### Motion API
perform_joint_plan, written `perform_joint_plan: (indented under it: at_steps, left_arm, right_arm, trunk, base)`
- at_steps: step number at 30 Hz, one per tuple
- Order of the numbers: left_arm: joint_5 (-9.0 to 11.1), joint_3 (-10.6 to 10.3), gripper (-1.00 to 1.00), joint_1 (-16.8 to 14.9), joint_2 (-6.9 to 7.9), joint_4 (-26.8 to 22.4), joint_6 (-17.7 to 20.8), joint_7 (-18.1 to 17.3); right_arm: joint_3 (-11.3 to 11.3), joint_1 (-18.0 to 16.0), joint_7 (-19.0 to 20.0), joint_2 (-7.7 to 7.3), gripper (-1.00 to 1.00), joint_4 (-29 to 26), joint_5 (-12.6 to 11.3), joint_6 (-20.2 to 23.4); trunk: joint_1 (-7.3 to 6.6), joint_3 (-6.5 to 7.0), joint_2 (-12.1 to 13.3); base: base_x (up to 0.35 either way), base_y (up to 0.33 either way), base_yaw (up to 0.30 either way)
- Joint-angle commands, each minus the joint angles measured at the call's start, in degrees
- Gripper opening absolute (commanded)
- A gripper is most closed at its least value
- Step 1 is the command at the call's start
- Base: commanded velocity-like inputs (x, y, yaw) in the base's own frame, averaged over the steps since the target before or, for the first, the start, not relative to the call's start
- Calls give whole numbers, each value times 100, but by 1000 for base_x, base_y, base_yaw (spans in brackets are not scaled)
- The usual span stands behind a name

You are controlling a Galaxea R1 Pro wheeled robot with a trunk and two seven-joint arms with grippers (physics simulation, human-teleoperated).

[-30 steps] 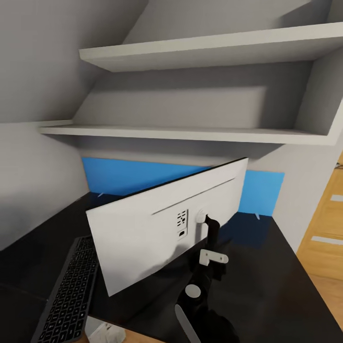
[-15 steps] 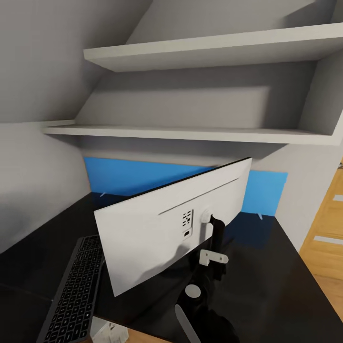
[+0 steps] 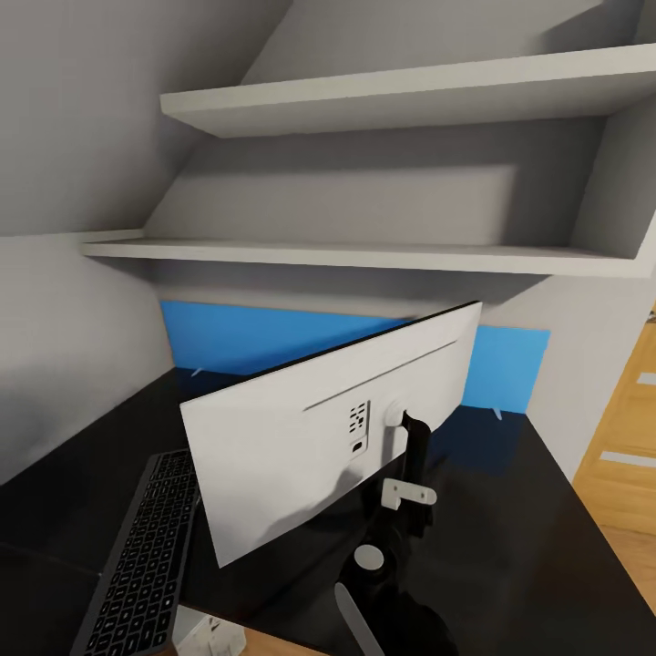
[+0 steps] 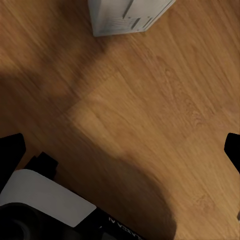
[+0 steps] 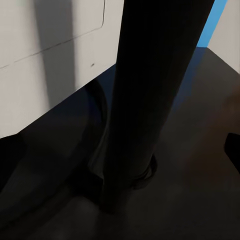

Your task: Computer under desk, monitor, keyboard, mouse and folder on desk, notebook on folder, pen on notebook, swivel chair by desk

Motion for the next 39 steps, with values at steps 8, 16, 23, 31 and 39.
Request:
perform_joint_plan:
  at_steps: [8, 16, 23, 31, 39]
  left_arm:
    - [48, -32, 100, -2, 8, -12, 5, 56]
    - [48, -32, 100, -2, 8, -12, 11, 51]
    - [48, -32, 100, -2, 7, -12, 14, 51]
    - [48, -32, 100, -2, 4, -12, 14, 49]
    - [48, -32, 100, -2, 1, -12, 15, 49]
  right_arm:
    - [-92, -24, -31, -17, 100, 19, -32, 51]
    - [-237, -31, -29, 0, 100, 31, -42, 35]
    - [-279, -64, -34, 12, 100, 35, -45, 27]
    - [-293, -77, -36, 12, 100, 36, -45, 18]
    - [-296, -81, -36, 12, 100, 37, -45, 16]
  trunk:
    - [0, -7, -5]
    - [0, -7, -5]
    - [0, -7, -5]
    - [0, -7, -5]
    - [0, -7, -5]
  base:
    - [0, 0, 0]
    - [0, 0, -3]
    - [0, 0, -118]
    - [0, 0, -70]
    - [0, 0, -17]
